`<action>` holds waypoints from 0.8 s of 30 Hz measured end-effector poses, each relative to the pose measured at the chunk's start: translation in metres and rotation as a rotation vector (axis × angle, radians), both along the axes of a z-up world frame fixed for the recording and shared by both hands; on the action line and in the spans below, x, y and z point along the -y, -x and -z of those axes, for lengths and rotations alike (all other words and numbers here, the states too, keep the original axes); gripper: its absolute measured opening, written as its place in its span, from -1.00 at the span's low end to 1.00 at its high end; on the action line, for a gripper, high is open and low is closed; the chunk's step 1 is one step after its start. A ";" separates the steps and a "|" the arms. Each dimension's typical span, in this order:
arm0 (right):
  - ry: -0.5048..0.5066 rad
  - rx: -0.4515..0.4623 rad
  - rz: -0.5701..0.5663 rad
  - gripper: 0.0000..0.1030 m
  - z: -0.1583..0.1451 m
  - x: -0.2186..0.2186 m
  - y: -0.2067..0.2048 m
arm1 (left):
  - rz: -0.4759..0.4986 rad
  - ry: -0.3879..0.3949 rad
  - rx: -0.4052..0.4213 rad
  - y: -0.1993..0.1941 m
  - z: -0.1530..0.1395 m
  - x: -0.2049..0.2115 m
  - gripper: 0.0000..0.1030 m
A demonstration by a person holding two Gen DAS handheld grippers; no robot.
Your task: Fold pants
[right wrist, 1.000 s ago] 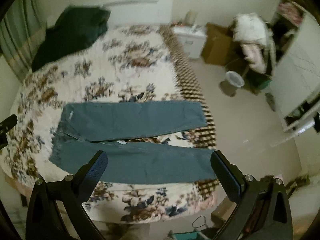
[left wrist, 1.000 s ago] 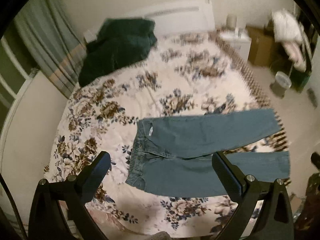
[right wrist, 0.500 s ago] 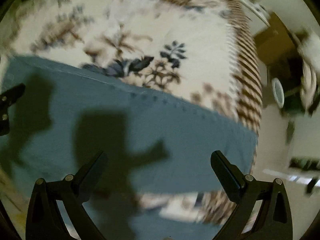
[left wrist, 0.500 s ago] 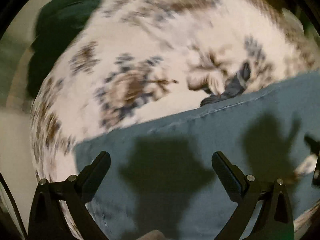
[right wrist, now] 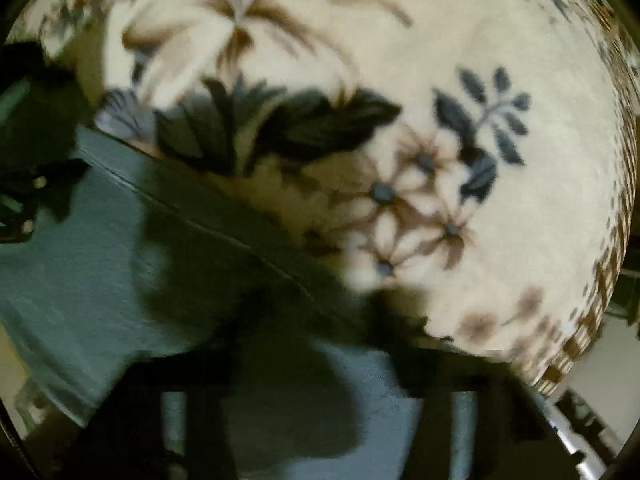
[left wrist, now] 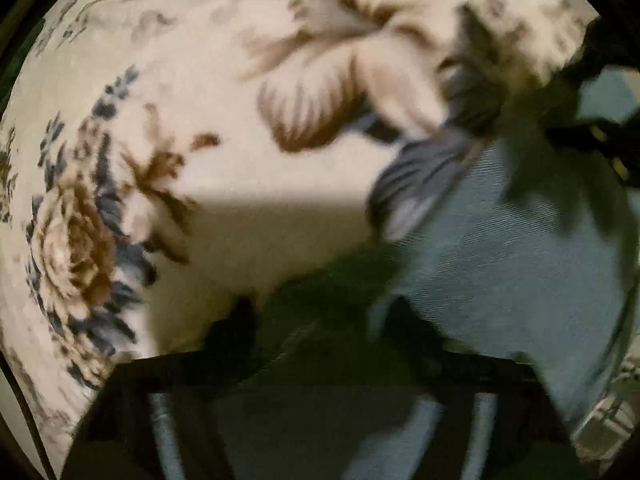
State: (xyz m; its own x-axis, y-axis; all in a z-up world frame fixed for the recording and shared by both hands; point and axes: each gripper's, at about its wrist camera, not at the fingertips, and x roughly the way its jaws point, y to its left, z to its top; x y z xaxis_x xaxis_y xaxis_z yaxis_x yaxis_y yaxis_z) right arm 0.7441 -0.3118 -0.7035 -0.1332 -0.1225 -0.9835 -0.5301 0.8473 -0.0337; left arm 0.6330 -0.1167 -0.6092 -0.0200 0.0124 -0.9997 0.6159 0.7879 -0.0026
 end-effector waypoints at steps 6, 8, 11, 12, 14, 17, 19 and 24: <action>-0.063 0.116 0.084 -0.87 -0.039 0.010 0.015 | -0.079 0.065 0.099 0.015 -0.052 -0.020 -0.91; -0.090 0.173 0.126 -0.87 -0.062 0.012 0.035 | -0.114 0.088 0.146 0.024 -0.073 -0.025 -0.91; -0.110 0.219 0.140 -0.88 -0.095 0.021 0.057 | -0.144 0.104 0.217 0.050 -0.112 -0.031 -0.91; -0.122 0.246 0.157 -0.88 -0.111 0.025 0.069 | -0.151 0.108 0.237 0.060 -0.120 -0.031 -0.91; -0.141 0.283 0.174 -0.88 -0.138 0.025 0.092 | -0.219 0.147 0.265 0.087 -0.137 -0.035 -0.92; -0.171 0.316 0.206 -0.88 -0.186 0.012 0.134 | -0.363 0.210 0.291 0.133 -0.147 -0.036 -0.92; -0.187 0.321 0.220 -0.88 -0.199 0.008 0.185 | -0.471 0.249 0.270 0.177 -0.153 -0.039 -0.92; -0.154 0.214 0.241 -0.88 -0.162 -0.010 0.290 | -0.705 0.243 0.111 0.286 -0.108 -0.050 -0.92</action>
State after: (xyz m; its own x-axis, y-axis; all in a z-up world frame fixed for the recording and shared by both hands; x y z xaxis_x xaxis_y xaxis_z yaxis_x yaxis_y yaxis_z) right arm 0.4539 -0.3022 -0.5412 0.0712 0.0390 -0.9967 -0.3087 0.9510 0.0152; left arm 0.3469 -0.0668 -0.5015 0.1598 -0.1871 -0.9693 -0.0270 0.9807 -0.1937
